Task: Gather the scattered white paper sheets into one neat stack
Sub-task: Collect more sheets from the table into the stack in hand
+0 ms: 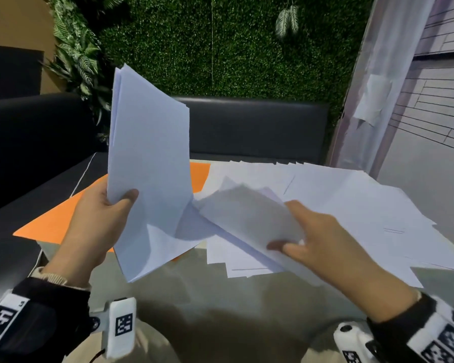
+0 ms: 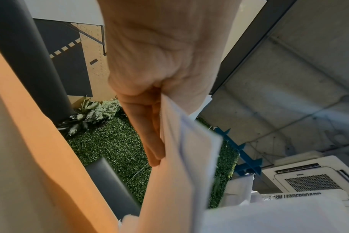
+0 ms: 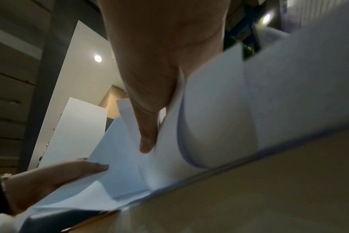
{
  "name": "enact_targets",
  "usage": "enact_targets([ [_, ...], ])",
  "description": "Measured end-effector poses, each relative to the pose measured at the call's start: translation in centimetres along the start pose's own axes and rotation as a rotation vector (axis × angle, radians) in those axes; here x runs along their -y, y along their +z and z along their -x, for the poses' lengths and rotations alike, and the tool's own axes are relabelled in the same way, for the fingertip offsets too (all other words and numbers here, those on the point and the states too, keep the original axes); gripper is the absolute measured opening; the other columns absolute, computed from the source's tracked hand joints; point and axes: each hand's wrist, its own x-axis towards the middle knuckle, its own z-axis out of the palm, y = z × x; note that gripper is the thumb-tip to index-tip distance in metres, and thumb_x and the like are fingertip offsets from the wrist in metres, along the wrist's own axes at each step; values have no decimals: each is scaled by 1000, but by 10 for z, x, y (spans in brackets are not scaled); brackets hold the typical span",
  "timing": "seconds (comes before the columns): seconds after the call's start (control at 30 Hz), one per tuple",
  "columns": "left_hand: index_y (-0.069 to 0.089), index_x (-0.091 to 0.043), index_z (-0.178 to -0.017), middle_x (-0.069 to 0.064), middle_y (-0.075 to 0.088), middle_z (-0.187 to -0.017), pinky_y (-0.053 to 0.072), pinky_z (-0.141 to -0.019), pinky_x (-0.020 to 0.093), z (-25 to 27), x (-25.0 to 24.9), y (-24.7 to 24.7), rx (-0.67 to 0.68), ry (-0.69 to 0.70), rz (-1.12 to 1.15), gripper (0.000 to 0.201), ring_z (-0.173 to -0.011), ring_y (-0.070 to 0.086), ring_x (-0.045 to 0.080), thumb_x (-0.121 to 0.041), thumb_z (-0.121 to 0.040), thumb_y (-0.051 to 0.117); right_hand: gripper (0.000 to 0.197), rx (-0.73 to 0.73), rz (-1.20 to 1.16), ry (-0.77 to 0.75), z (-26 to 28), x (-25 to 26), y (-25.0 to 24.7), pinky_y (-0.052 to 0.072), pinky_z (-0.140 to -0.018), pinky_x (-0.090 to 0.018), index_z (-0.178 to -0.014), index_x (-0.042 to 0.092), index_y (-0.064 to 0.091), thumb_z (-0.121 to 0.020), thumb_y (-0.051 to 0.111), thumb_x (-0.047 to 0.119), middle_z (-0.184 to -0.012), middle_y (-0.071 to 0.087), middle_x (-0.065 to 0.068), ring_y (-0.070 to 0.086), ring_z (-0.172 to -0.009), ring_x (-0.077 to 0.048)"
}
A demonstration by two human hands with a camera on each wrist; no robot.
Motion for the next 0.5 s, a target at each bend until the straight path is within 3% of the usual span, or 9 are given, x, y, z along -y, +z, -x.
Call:
enact_targets([
  [0.1, 67, -36, -102, -21, 74, -96, 51, -68, 29, 0, 0, 2, -13, 0, -1, 25, -90, 70, 10, -14, -112, 60, 23, 107, -107, -19, 7, 4, 12, 55, -76, -31, -97, 55, 61, -93, 75, 37, -92, 71, 19, 67, -87, -6],
  [0.13, 66, -37, -100, -19, 71, -100, 50, -68, 28, 0, -1, 1, -16, 3, -12, 26, -89, 68, 9, -15, -112, 59, 31, 119, -124, -33, 8, 6, 12, 54, -74, -30, -90, 58, 63, -95, 73, 29, -89, 70, 21, 66, -84, -4],
  [0.2, 64, -38, -98, -19, 68, -100, 49, -68, 27, 1, -1, 0, -18, 9, -41, 27, -87, 66, 9, -15, -112, 58, 41, 110, -124, -56, 11, 10, 9, 55, -78, -27, -100, 56, 70, -95, 68, 15, -98, 73, 27, 67, -90, -2],
  [0.3, 67, -35, -102, -16, 70, -98, 49, -67, 28, -1, 0, -6, -20, -16, -66, 23, -86, 67, 12, -15, -111, 59, 48, -22, -92, -63, 11, 12, -10, 53, -78, -14, -116, 47, 71, -93, 66, 5, -105, 76, 24, 69, -94, -2],
  [0.4, 65, -40, -93, -13, 71, -99, 47, -70, 32, 0, -1, -14, 6, -72, -95, 31, -87, 65, 16, -15, -110, 60, 46, -219, -8, -135, 13, 13, -44, 46, -67, -8, -103, 51, 63, -96, 71, 7, -81, 68, 21, 64, -79, 1],
  [0.5, 69, -34, -94, -7, 74, -98, 49, -72, 33, 4, 1, -19, 34, -169, -56, 29, -87, 68, 22, -10, -109, 61, 34, -395, -33, -223, 18, 21, -75, 40, -64, -2, -106, 43, 70, -96, 72, 11, -75, 67, 21, 63, -78, 4],
])
